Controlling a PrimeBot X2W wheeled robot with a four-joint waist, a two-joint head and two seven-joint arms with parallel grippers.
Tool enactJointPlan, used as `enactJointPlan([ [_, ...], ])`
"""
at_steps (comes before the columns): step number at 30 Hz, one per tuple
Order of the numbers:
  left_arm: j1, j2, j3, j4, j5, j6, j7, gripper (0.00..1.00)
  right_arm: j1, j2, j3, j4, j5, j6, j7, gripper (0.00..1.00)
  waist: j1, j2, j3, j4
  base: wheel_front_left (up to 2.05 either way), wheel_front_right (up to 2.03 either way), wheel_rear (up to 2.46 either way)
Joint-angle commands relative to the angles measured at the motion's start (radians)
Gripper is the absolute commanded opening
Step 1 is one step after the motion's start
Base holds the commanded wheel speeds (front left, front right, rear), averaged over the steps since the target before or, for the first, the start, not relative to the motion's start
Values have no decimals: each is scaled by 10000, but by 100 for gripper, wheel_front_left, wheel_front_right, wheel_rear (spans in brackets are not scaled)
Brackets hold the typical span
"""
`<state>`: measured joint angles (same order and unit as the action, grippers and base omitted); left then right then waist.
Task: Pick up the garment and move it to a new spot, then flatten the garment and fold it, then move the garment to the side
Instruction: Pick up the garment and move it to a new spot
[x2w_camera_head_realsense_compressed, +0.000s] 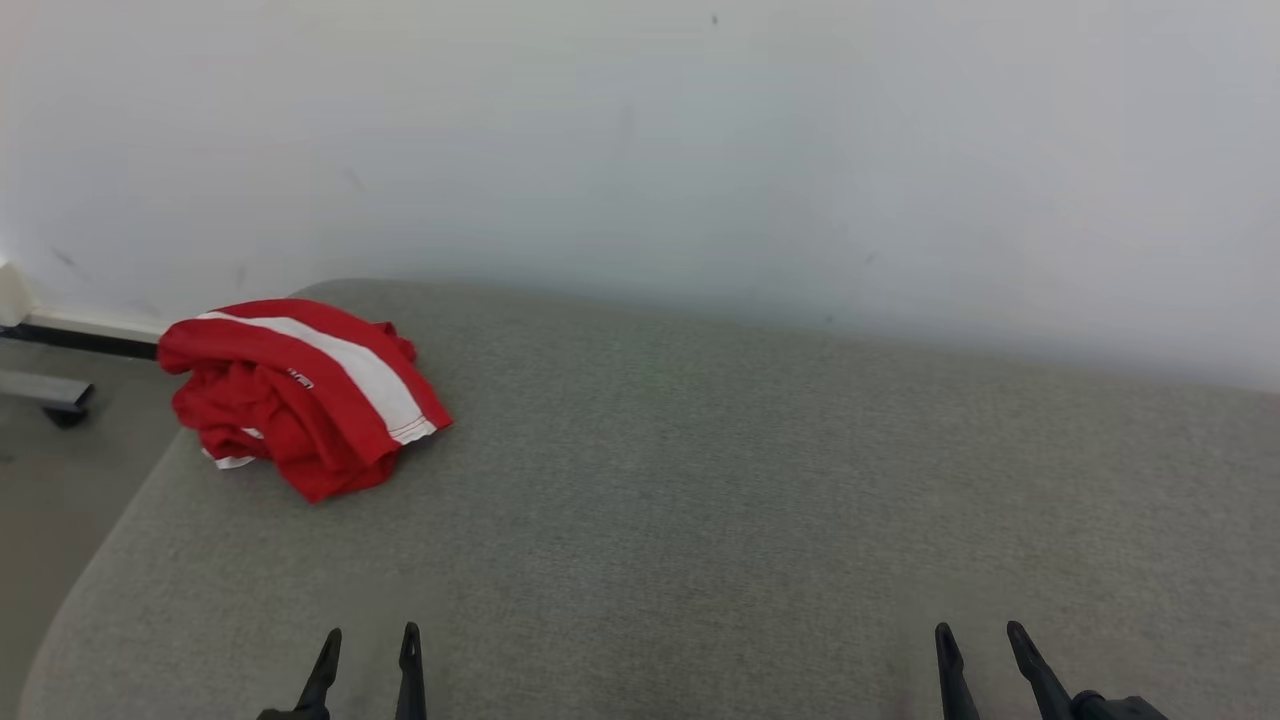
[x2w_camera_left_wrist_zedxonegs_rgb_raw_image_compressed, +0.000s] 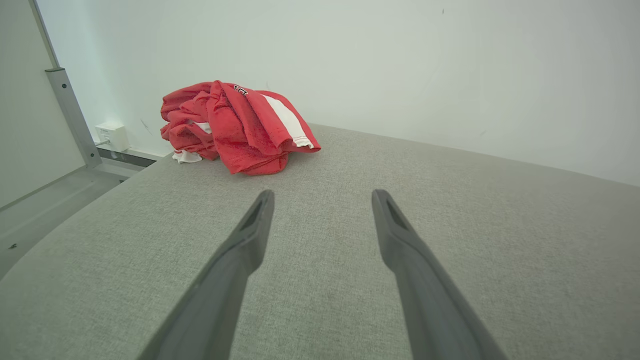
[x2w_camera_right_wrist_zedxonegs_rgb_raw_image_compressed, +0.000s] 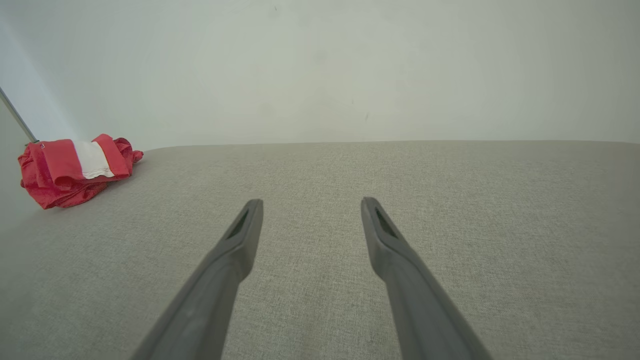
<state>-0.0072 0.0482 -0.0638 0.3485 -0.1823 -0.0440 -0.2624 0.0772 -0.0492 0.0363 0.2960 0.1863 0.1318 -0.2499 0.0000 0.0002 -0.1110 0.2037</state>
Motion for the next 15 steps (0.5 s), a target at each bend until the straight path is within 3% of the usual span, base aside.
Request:
enactJointPlan([
  [1,22,52,37,-8,80,-59,-37,100,-53,-20,5,-15,105,-21,-54,100,0,-2,210,955,0,0,0],
  [10,-52,90,416,-194,231,-129,-37,100,-301,-20,216,102,295,-21,-129,100,0,-2,478,2690,0,0,0],
  [15,84,72,833,-590,145,-3,-37,100,-720,-25,560,204,164,-21,-134,100,0,-2,904,3048,0,0,0],
])
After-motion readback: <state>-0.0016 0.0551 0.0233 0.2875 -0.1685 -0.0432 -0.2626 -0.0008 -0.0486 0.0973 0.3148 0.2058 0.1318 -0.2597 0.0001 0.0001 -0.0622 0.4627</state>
